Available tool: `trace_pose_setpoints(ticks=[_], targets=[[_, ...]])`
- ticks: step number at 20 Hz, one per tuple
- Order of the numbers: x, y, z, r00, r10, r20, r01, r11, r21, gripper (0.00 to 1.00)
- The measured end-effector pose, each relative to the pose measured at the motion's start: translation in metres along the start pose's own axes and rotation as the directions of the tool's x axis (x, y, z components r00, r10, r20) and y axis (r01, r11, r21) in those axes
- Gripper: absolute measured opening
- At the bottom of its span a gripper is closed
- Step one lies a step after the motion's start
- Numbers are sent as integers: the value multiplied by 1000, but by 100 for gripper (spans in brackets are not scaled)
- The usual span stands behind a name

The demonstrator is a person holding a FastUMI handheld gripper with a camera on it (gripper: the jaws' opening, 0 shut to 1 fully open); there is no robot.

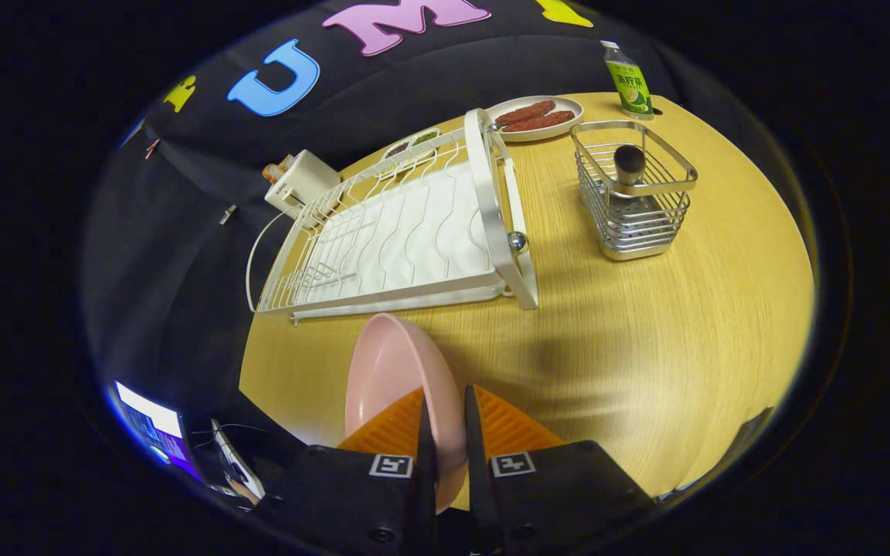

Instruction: Take the plate from the dish rack, then take the spoon from the basket and place it into the plate.

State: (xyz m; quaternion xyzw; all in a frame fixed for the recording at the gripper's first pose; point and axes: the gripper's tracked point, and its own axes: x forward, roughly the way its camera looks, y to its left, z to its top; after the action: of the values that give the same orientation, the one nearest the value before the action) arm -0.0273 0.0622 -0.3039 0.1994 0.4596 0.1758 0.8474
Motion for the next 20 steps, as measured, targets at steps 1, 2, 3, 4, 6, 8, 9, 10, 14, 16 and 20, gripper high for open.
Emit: trace_pose_setpoints(ticks=[1,2,3,4,6,8,9,10,14,16,20], targets=[[-1,-2,3,1000,1,6,-1,1000,0,21],[-1,-3,6,1000,7,12,-7,1000,6,28],[-2,-3,8,1000,14,22,-14,1000,10,44],[-6,-6,12,999,10,34,-10,1000,3,59],[-15,-17,19,997,-16,77,19,999,-35,83],[-29,-26,29,988,-38,147,51,995,-85,100],[-38,-32,34,981,-47,186,70,991,-116,98],[-45,-37,41,974,-55,222,89,985,-147,99],[-78,-63,73,922,-99,376,195,954,-229,98],[-94,-71,91,885,-100,456,238,936,-258,99],[-109,-79,119,835,-59,547,274,907,-321,98]])
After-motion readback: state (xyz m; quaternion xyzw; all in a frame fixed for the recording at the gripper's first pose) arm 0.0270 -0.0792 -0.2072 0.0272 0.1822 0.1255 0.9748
